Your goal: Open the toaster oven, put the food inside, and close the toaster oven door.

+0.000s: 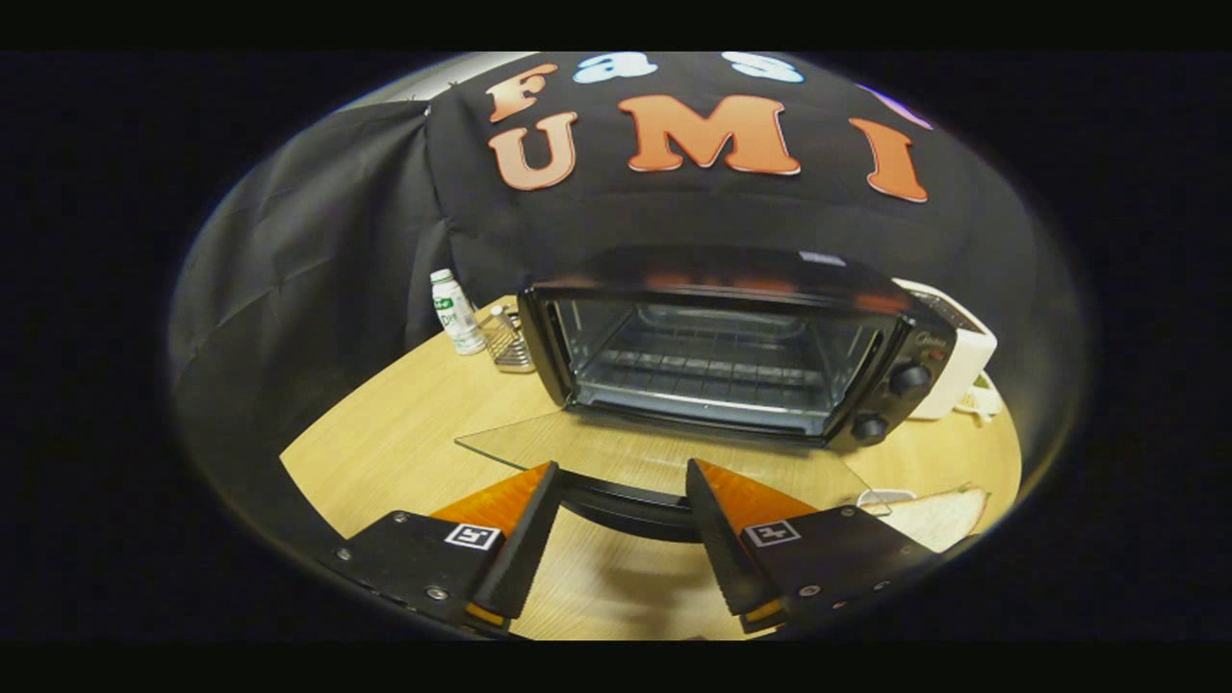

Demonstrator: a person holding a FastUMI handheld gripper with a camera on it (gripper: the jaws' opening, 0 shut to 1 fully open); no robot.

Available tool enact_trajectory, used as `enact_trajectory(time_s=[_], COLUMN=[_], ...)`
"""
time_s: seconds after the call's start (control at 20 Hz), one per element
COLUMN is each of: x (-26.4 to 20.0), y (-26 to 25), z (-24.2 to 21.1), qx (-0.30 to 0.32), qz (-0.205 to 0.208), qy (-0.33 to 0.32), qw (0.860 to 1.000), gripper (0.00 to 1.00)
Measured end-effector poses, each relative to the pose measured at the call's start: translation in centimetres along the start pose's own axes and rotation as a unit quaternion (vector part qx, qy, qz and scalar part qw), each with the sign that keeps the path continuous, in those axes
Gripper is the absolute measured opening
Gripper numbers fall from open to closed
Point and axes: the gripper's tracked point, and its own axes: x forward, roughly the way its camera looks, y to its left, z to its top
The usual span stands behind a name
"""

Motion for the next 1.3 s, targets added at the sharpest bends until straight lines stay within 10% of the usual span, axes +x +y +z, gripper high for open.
enact_trajectory(time_s=[0.8,1.3], x=[2.8,-3.6], y=[-0.8,-4.1], z=[-5.2,0.2], qx=[0.052,0.028], qz=[0.009,-0.009], qy=[0.077,0.011], qw=[0.996,1.000], gripper=[0.73,0.92])
